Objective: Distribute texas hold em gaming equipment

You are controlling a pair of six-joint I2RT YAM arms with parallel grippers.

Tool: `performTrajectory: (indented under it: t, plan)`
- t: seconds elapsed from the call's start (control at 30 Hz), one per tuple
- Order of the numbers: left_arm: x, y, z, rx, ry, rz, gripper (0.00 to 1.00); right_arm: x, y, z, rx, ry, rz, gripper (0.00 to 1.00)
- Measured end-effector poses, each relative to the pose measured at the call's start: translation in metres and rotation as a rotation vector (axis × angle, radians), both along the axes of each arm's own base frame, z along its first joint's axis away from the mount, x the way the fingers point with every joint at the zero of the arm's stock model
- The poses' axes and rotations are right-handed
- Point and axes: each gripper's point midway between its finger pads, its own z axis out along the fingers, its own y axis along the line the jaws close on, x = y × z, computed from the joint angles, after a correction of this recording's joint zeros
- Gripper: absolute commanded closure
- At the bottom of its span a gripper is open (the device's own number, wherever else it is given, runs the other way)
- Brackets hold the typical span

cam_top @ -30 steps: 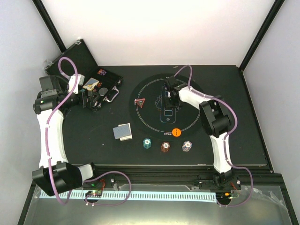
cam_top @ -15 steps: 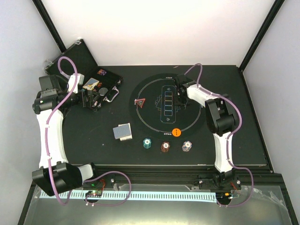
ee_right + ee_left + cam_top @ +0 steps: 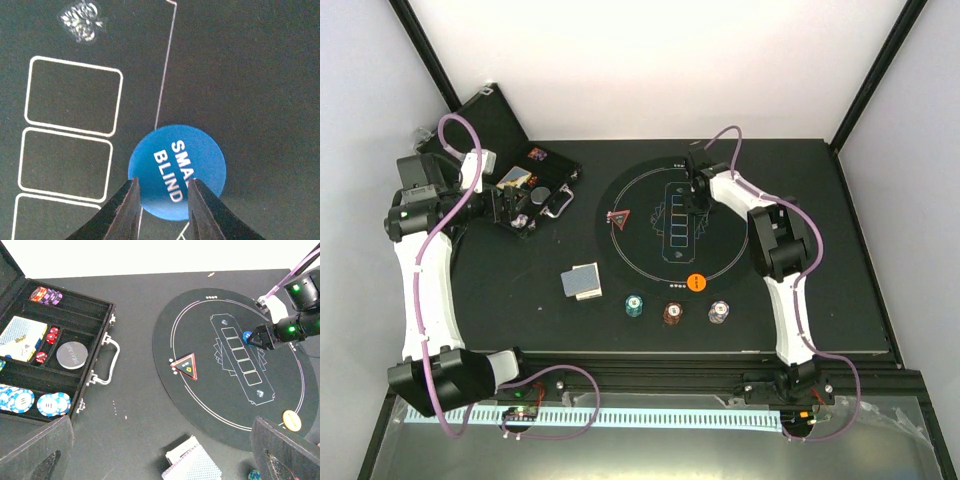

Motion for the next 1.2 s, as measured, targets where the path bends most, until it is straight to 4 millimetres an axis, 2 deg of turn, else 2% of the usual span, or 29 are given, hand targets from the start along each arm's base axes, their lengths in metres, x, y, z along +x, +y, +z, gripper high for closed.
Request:
performTrajectory:
  t: [0.1, 0.3, 0.37, 0.47, 0.57, 0.63, 0.77, 0.9, 0.97, 1.13, 1.2]
  plan:
    - [0.001, 0.000, -0.001, -0.004, 0.005, 0.003, 0.01, 0.007, 0.003, 0.001, -0.003, 0.002, 0.001, 0.71]
    - [0.003, 0.001, -0.003, -0.014, 0.016, 0.007, 0.01, 0.050, 0.019, 0.001, 0.013, -0.046, -0.001, 0.71]
    - [0.003, 0.001, -0.004, -0.017, 0.020, 0.008, 0.01, 0.057, 0.023, -0.002, 0.015, -0.046, 0.000, 0.67]
    - [0.004, 0.001, -0.004, -0.017, 0.021, 0.008, 0.01, 0.056, 0.025, -0.001, 0.018, -0.040, 0.005, 0.58]
    - [0.004, 0.001, -0.004, -0.017, 0.021, 0.008, 0.01, 0.047, 0.023, 0.000, 0.019, -0.036, 0.008, 0.50]
    - [0.004, 0.001, -0.004, -0.017, 0.021, 0.008, 0.01, 0.034, 0.018, 0.006, 0.010, -0.023, 0.014, 0.46]
    - [0.004, 0.001, -0.004, -0.017, 0.022, 0.008, 0.01, 0.019, 0.010, 0.036, 0.008, -0.050, 0.017, 0.36]
    - [0.003, 0.001, -0.004, -0.017, 0.023, 0.008, 0.01, 0.004, 0.001, 0.053, 0.004, -0.080, 0.016, 0.36]
    - [0.003, 0.001, -0.004, -0.017, 0.024, 0.007, 0.01, -0.004, -0.002, 0.047, 0.000, -0.071, 0.015, 0.40]
    - [0.003, 0.001, -0.004, -0.017, 0.024, 0.008, 0.01, -0.038, -0.013, 0.000, -0.016, 0.031, 0.001, 0.52]
    - [0.003, 0.001, -0.003, -0.016, 0.022, 0.008, 0.01, -0.041, -0.013, -0.005, -0.010, 0.041, -0.004, 0.59]
